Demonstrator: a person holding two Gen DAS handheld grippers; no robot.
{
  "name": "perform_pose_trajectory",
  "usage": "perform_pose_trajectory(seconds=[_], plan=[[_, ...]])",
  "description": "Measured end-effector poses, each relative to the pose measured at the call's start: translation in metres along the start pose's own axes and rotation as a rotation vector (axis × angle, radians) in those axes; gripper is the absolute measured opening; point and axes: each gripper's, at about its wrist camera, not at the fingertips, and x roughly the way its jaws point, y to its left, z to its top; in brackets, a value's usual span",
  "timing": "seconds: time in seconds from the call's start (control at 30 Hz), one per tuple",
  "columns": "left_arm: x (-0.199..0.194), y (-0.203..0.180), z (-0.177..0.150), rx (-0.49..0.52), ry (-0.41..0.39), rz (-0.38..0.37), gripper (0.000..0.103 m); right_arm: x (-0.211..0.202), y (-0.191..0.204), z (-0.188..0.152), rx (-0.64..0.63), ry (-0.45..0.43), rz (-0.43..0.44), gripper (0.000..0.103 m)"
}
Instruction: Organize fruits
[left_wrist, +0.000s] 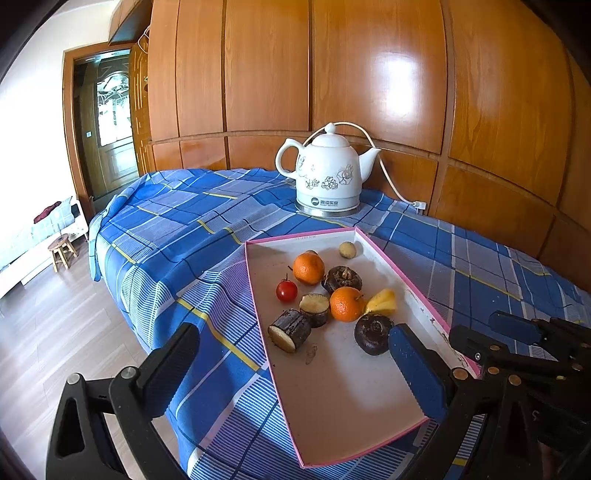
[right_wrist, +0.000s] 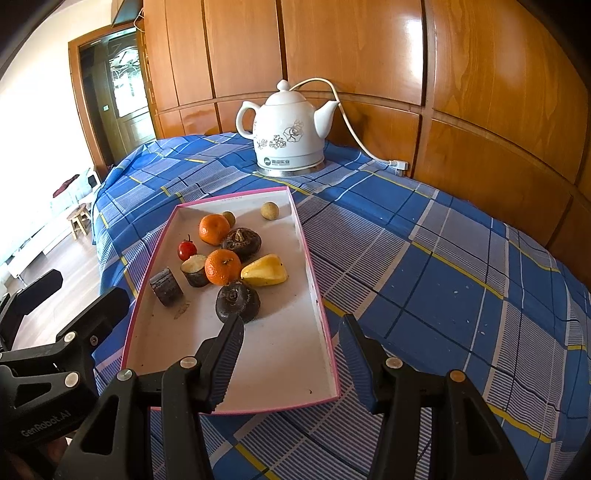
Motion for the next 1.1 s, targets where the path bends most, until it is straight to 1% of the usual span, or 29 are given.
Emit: perform_pose_trajectory(seconds=[0.5,0.77,0.93,1.0,1.1], plan=[[0.004,-0.002,-0.002,0.004,0.013,-0.005,0.103,0.001,-0.001,-0.001,0.001,0.005,0.002,0.055],[0.008,-0.004,-0.003,0.015,0.028,-0.006,0.103,0.006,-0.003,-0.002,0.000,0.015,0.004,0.055],[0.009,-0.004,-0.003,0.030,0.023,-0.014,0.103,0.007,-0.004,-0.002,0.001,0.020,0.005,0.055],[0.009,-0.006,-0.003,0.037,0.023,-0.023,0.102,0.007,-0.006,0.001,-0.002,0.025,0.007,0.055],[0.010,-0.007,-0.003,0.043,0.028,-0.037,0.102,0.003,-0.023,0.010,0.029,0.031,0.006,0.055]])
